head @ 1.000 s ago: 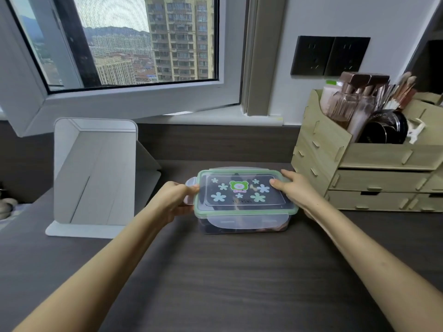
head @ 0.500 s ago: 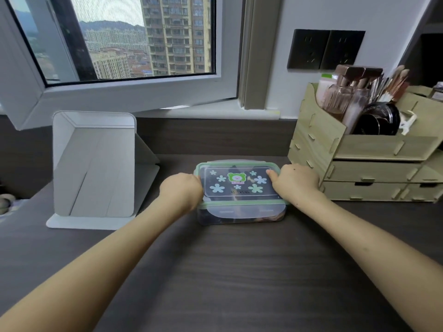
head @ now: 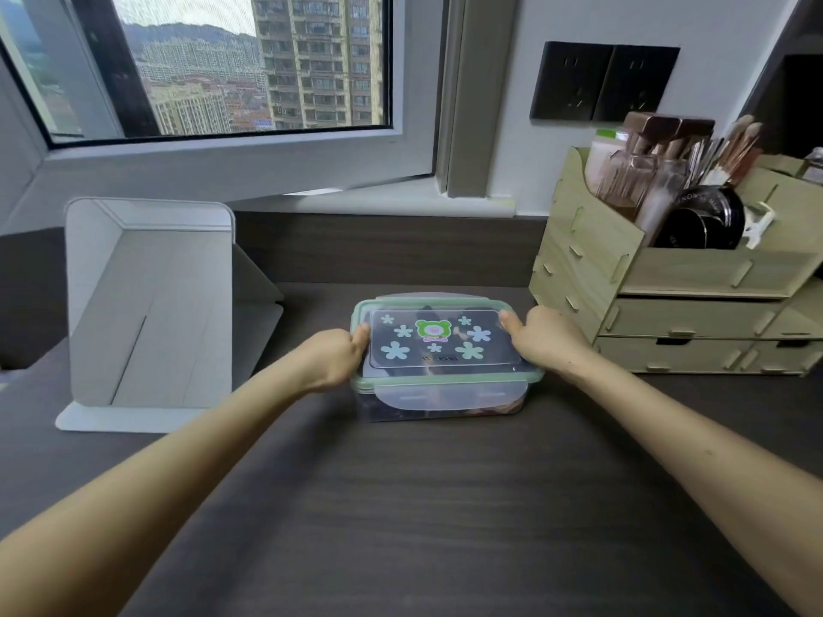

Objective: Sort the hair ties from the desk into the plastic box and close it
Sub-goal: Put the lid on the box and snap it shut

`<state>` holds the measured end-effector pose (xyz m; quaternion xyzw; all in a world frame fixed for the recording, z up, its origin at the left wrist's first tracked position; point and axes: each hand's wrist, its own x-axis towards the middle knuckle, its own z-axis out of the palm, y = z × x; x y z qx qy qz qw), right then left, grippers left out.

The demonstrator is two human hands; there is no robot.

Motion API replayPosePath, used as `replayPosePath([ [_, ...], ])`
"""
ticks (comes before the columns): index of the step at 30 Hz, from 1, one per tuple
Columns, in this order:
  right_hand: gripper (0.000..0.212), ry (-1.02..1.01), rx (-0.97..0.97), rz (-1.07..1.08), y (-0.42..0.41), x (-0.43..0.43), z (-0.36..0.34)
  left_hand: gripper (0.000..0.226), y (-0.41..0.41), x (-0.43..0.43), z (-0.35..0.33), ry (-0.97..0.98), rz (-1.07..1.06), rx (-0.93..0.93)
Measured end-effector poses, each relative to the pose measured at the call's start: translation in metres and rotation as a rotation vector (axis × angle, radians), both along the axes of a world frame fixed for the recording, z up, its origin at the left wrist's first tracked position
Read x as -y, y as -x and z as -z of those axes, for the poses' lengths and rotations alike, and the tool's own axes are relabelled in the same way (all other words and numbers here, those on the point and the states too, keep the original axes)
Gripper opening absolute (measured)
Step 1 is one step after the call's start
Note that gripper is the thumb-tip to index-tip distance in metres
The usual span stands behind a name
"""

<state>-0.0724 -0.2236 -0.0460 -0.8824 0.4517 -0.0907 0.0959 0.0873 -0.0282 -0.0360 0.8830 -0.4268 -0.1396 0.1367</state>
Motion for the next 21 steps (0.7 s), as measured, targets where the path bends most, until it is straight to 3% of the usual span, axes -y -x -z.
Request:
replayPosePath([
  [3,0.052,-0.107,0.083,0.038,0.000,0.003,0.003,0.060,-0.002,-0.004,0.009,0.168,-0.046,-0.151],
  [8,0.045,-0.320,0.277,0.086,0.002,0.008,0.010,0.060,-0.003,0.001,0.010,0.131,-0.011,-0.065],
  [11,0.047,-0.313,0.302,0.132,0.001,0.001,0.012,0.060,-0.002,0.001,0.006,0.107,-0.031,-0.055],
  [15,0.054,-0.062,0.160,0.138,0.003,-0.015,0.005,0.046,-0.007,0.012,0.002,0.091,-0.160,-0.155],
  [18,0.054,0.156,-0.095,0.056,0.000,-0.024,-0.012,0.044,-0.014,0.013,0.002,0.103,-0.191,-0.176],
  [21,0.061,0.159,-0.318,0.083,-0.005,-0.027,-0.024,0.047,-0.016,0.011,0.004,0.089,-0.134,-0.117],
])
